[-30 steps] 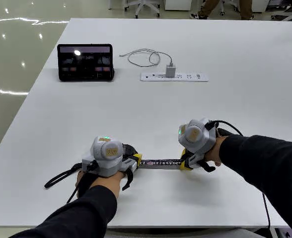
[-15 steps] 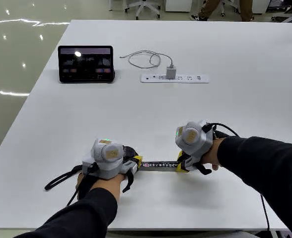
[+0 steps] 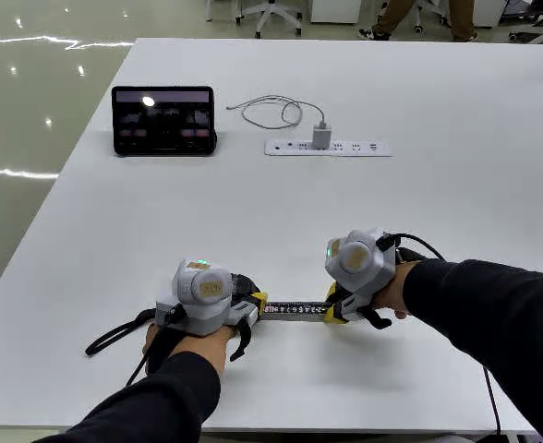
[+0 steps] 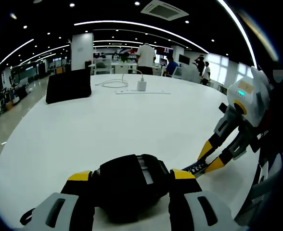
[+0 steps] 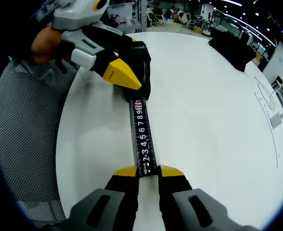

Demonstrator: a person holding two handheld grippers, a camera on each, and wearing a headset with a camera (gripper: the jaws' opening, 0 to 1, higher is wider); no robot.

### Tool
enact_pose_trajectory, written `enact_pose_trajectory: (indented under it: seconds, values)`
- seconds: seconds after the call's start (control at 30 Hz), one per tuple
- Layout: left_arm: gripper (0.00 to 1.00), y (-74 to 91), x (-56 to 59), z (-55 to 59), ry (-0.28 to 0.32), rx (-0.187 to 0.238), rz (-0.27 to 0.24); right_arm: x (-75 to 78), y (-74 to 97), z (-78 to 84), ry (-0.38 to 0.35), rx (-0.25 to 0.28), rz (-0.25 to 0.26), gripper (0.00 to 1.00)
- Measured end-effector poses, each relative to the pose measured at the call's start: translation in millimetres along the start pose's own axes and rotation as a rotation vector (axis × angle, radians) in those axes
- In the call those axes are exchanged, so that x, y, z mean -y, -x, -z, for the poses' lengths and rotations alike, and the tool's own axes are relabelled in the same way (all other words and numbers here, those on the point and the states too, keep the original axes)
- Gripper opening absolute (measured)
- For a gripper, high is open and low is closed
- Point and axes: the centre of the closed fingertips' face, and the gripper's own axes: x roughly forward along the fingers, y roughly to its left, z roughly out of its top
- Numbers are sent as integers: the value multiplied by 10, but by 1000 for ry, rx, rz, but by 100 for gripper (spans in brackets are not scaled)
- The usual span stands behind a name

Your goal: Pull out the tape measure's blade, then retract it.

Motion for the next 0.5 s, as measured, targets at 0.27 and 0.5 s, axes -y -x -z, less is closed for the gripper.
enact_pose_trajectory:
  seconds: [0.27, 0.5]
  values:
    - [58, 5, 2, 0, -3, 4, -3, 0, -16, -48, 20, 26, -3, 11]
    - [58, 4, 1, 0, -3, 6, -4, 3, -37, -96, 18, 34, -4, 11]
